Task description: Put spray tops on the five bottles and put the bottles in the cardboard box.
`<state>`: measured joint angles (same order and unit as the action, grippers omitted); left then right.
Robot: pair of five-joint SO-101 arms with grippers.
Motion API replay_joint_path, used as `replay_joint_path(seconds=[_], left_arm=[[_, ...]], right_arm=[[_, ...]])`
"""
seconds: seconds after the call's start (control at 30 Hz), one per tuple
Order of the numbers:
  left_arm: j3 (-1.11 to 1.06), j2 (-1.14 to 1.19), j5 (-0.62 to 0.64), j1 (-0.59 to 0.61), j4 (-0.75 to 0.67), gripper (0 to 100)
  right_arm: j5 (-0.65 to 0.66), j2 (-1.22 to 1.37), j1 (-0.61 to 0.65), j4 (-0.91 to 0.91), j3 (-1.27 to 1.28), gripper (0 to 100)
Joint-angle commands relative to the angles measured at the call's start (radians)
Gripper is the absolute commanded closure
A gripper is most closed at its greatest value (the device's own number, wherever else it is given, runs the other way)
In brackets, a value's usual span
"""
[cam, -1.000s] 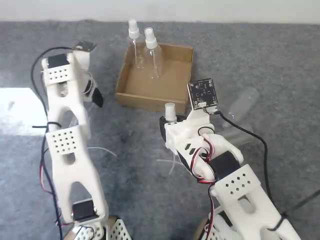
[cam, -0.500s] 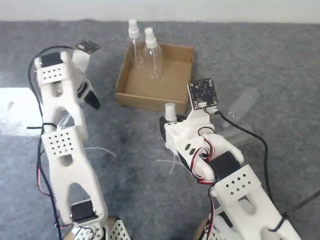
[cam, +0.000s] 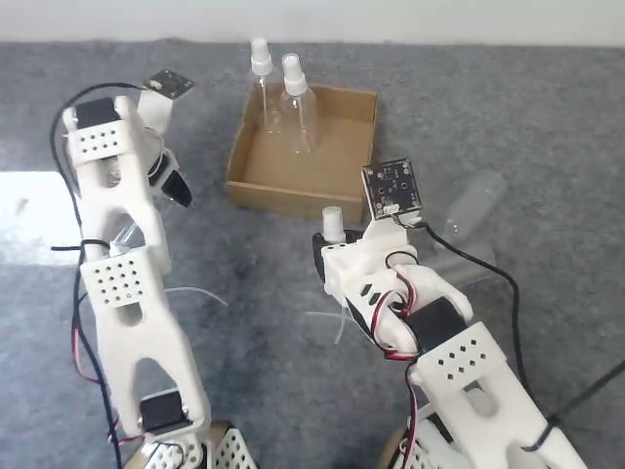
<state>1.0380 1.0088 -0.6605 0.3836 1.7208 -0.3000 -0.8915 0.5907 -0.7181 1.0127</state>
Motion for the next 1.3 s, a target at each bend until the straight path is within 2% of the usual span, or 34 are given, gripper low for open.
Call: replay_joint_path(seconds=[0.0, 0.27, 0.97, 1.13, 1.27], left_arm=[[0.041, -0.069, -0.009, 0.003, 0.031, 73], [0.051, -0.015, -0.008, 0.005, 0.031, 77], [0.088, 0.018, -0.005, -0.003, 0.034, 77], [0.093, 0.009, -0.005, -0.008, 0.034, 85], [0.091, 0.008, -0.005, -0.011, 0.035, 85]], right_arm=[[0.017, -0.048, -0.012, 0.019, -0.015, 99.2], [0.015, -0.048, -0.012, 0.019, -0.015, 99.2], [0.015, -0.048, -0.012, 0.018, -0.015, 99.2], [0.015, -0.048, -0.012, 0.018, -0.015, 99.2], [0.015, -0.048, -0.012, 0.018, -0.015, 99.2]])
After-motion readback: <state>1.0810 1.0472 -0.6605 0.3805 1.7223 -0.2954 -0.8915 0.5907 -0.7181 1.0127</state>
